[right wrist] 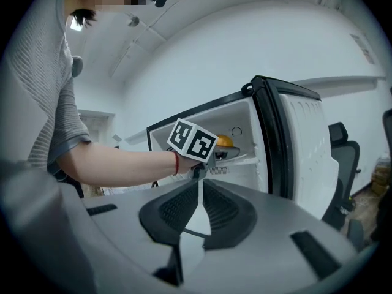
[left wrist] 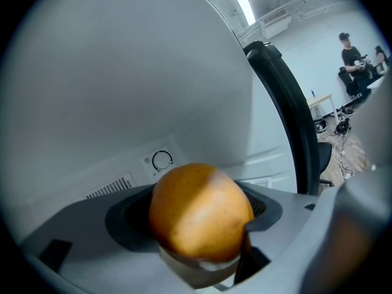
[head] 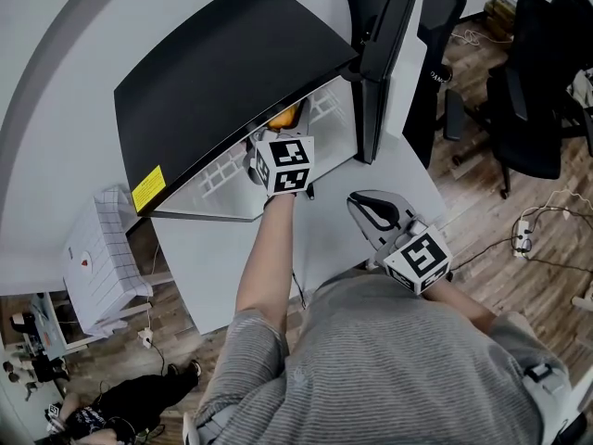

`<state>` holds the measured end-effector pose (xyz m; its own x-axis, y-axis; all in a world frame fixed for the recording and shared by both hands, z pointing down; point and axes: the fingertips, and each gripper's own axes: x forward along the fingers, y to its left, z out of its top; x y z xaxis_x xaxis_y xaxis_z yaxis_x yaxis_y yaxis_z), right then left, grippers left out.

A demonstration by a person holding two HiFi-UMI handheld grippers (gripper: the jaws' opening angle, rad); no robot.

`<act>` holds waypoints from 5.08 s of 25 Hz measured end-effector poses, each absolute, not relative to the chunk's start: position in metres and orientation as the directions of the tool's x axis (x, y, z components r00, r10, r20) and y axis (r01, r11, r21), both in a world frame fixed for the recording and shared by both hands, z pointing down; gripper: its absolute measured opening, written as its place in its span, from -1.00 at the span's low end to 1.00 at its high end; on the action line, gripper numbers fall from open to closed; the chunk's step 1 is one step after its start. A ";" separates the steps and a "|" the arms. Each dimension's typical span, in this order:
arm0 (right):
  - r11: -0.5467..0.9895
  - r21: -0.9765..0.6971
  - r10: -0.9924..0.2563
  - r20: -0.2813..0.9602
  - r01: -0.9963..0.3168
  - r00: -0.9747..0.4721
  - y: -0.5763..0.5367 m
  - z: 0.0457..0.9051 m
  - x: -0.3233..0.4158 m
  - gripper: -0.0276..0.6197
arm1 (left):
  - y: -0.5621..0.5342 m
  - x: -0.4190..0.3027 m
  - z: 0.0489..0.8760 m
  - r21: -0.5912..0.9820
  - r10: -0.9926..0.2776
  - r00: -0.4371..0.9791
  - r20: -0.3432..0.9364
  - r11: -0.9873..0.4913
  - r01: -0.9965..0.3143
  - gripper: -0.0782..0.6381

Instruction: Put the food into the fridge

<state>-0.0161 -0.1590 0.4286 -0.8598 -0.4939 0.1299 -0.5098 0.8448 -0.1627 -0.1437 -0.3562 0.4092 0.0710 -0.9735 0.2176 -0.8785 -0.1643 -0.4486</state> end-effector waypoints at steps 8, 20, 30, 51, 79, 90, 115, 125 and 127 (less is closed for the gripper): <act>0.847 -0.151 -0.492 0.143 -0.510 -0.859 -0.164 0.434 -0.029 -0.87 | -0.357 -0.143 0.412 -0.438 -0.968 0.077 0.239 -0.178 -0.881 0.23; 0.856 -0.153 -0.473 0.154 -0.494 -0.867 -0.152 0.437 -0.032 -0.87 | -0.347 -0.150 0.407 -0.432 -0.975 0.085 0.206 -0.168 -0.886 0.41; 0.863 -0.149 -0.462 0.152 -0.482 -0.874 -0.145 0.436 -0.035 -0.87 | -0.332 -0.149 0.407 -0.416 -0.974 0.091 0.207 -0.172 -0.893 0.45; 0.875 -0.148 -0.442 0.148 -0.461 -0.885 -0.130 0.435 -0.038 -0.87 | -0.290 -0.153 0.400 -0.349 -0.981 0.077 0.178 -0.136 -0.927 0.44; 0.881 -0.147 -0.433 0.133 -0.449 -0.892 -0.123 0.431 -0.037 -0.87 | -0.255 -0.151 0.390 -0.342 -0.987 0.045 0.153 -0.096 -0.935 -0.28; 0.882 -0.144 -0.431 0.135 -0.448 -0.892 -0.122 0.432 -0.035 -0.87 | -0.245 -0.152 0.385 -0.291 -0.989 0.039 0.144 -0.080 -0.953 -0.75; 0.890 -0.144 -0.414 0.145 -0.433 -0.899 -0.120 0.438 -0.029 -0.87 | -0.167 -0.100 0.410 -0.159 -0.968 0.193 0.161 -0.218 -0.963 -0.75; 0.903 -0.136 -0.389 0.138 -0.407 -0.911 -0.116 0.436 -0.029 -0.87 | -0.146 -0.087 0.436 -0.126 -0.947 0.215 0.237 -0.250 -0.960 -0.75; 0.904 -0.134 -0.389 0.139 -0.406 -0.911 -0.115 0.437 -0.027 -0.87 | -0.140 -0.080 0.444 -0.121 -0.938 0.227 0.260 -0.265 -0.957 -0.75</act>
<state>-0.0271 -0.1154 0.4374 -0.9107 -0.3887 0.1394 -0.4063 0.9039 -0.1338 -0.0796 -0.1399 0.4439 0.2275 -0.9384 0.2603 -0.9565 -0.2654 -0.1209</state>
